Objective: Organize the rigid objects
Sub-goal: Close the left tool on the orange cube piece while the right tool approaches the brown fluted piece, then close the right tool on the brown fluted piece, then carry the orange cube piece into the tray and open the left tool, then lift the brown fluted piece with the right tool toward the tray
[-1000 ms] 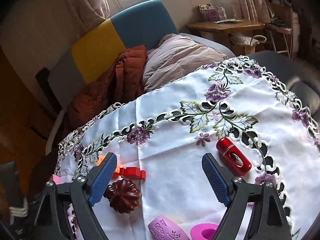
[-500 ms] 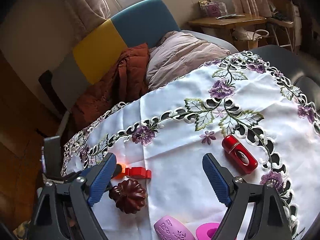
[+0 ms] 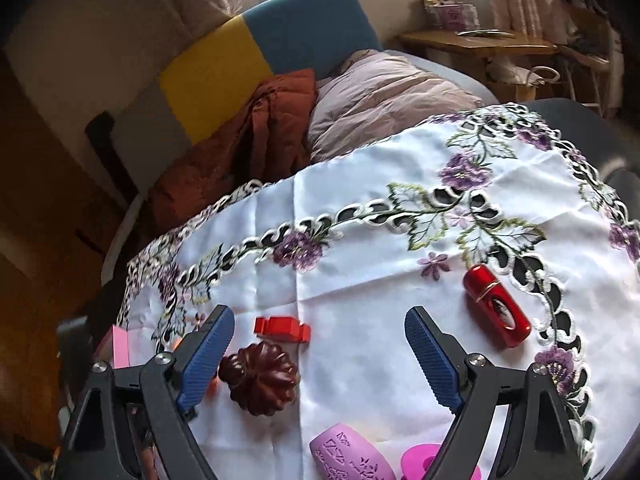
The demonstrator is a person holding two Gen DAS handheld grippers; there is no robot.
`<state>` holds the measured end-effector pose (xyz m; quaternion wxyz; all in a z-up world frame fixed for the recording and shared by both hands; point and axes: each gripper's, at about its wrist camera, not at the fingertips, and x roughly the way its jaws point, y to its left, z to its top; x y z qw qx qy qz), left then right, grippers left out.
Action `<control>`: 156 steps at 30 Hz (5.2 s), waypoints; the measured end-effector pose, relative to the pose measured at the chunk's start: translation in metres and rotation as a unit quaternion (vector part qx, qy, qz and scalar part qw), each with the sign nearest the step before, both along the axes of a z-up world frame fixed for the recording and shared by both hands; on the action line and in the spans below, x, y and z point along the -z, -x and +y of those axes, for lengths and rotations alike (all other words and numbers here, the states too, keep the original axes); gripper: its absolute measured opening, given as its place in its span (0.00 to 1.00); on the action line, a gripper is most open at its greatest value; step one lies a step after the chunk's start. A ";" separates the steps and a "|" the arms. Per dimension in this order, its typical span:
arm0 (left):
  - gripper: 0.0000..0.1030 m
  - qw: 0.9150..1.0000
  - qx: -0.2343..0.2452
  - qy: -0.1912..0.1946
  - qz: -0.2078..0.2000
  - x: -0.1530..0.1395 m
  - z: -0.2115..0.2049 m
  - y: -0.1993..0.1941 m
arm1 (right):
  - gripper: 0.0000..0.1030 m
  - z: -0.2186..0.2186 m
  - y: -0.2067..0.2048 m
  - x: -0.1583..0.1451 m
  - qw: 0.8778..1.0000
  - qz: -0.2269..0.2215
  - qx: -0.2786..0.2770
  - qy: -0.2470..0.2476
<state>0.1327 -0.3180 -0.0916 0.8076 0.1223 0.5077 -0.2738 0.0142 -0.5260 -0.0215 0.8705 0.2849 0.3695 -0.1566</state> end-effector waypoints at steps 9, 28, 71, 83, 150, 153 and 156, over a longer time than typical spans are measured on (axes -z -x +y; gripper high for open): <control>0.59 0.999 0.021 0.007 -0.033 -0.001 0.027 0.074 | 0.75 0.034 -0.013 -0.003 0.996 -0.004 -0.075 0.042; 0.58 0.998 0.013 0.036 -0.051 0.002 0.039 0.090 | 0.42 0.077 -0.046 0.034 0.980 0.070 -0.158 0.099; 0.58 0.986 -0.032 0.082 -0.139 -0.093 0.138 0.125 | 0.24 0.090 -0.046 0.035 0.971 0.077 -0.179 0.138; 0.58 0.987 -0.072 0.091 -0.110 -0.085 0.168 0.114 | 0.24 0.094 -0.046 0.034 0.968 0.079 -0.183 0.155; 0.62 0.982 -0.162 0.057 -0.081 -0.064 0.233 0.080 | 0.24 0.096 -0.046 0.034 0.963 0.085 -0.188 0.173; 0.62 0.981 -0.162 0.045 -0.093 -0.066 0.238 0.087 | 0.23 0.098 -0.045 0.034 0.962 0.085 -0.189 0.179; 0.62 0.980 -0.163 0.041 -0.102 -0.068 0.244 0.091 | 0.23 0.099 -0.045 0.034 0.961 0.085 -0.188 0.183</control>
